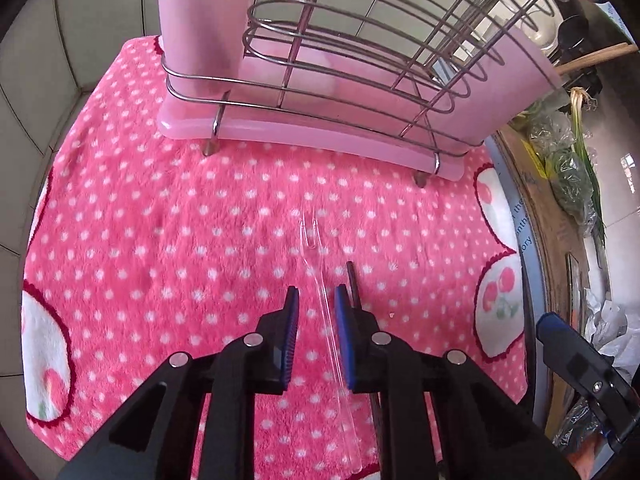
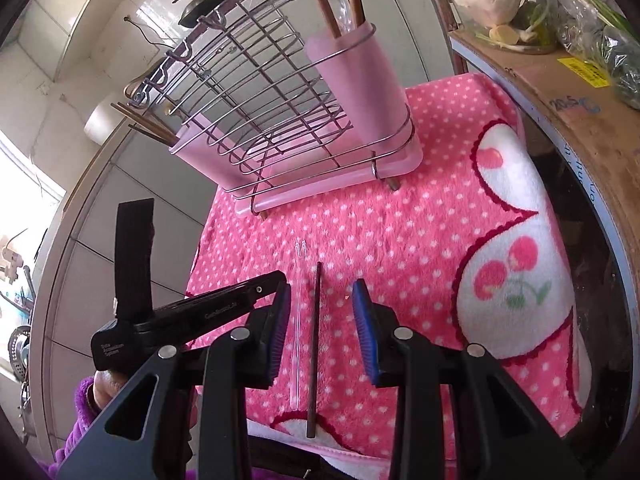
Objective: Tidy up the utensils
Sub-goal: 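Grasp the clear plastic fork with the left tool while the right tool grasps a dark chopstick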
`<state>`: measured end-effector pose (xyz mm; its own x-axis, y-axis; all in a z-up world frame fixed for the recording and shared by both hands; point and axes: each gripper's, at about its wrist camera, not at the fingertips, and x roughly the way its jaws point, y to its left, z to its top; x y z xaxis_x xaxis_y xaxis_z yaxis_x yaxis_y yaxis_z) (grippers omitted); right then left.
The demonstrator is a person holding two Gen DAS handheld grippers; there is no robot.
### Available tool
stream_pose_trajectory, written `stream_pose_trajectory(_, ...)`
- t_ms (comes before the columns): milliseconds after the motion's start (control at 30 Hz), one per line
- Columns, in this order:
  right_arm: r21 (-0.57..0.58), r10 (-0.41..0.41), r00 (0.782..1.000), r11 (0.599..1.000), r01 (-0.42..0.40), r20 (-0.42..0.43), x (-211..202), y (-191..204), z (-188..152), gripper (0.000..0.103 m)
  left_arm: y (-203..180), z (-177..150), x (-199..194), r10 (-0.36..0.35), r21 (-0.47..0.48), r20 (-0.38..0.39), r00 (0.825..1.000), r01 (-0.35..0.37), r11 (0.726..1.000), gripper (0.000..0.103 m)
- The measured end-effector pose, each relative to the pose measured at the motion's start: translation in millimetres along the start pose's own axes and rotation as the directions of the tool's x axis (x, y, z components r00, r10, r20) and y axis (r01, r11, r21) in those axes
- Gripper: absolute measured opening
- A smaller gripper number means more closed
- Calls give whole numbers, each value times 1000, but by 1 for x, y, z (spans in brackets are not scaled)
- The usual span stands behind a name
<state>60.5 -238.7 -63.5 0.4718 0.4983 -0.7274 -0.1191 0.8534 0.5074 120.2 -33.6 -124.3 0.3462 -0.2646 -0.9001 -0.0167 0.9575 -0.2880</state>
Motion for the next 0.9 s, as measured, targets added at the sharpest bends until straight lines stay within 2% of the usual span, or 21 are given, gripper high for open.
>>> stream_pose_trajectory(333, 10, -7, 1000, 1000, 7, -27, 12, -8, 0, 32, -9, 11, 35, 18, -5, -47, 999, -19, 1000, 16)
stream_pose_trajectory(433, 10, -10, 999, 1000, 10, -44, 18, -9, 0, 32, -10, 15, 39, 36, 5, -31, 999, -35, 999, 7)
stream_pose_trajectory(633, 20, -4, 997, 1000, 6, -81, 36, -6, 3, 32, 11, 14, 20, -15, -25, 0, 1000, 15, 1000, 6)
stream_pose_trajectory(667, 19, -3, 996, 1000, 4, -89, 40, -4, 4, 28, 16, 13, 15, -19, -26, 7, 1000, 19, 999, 3)
stream_pose_trajectory(767, 8, 2, 992, 1000, -1, -127, 57, 6, 8, 23, 31, 11, -3, -23, -28, 33, 999, 24, 999, 3)
stream_pose_trajectory(833, -13, -13, 989, 1000, 11, -147, 70, 15, 11, 14, 41, 7, -14, -16, -20, 59, 998, 17, 1000, 3)
stream_pose_trajectory(900, -25, -25, 985, 999, 21, -168, 83, 22, 14, 13, 50, 3, -23, -14, -20, 79, 997, 16, 1000, 3)
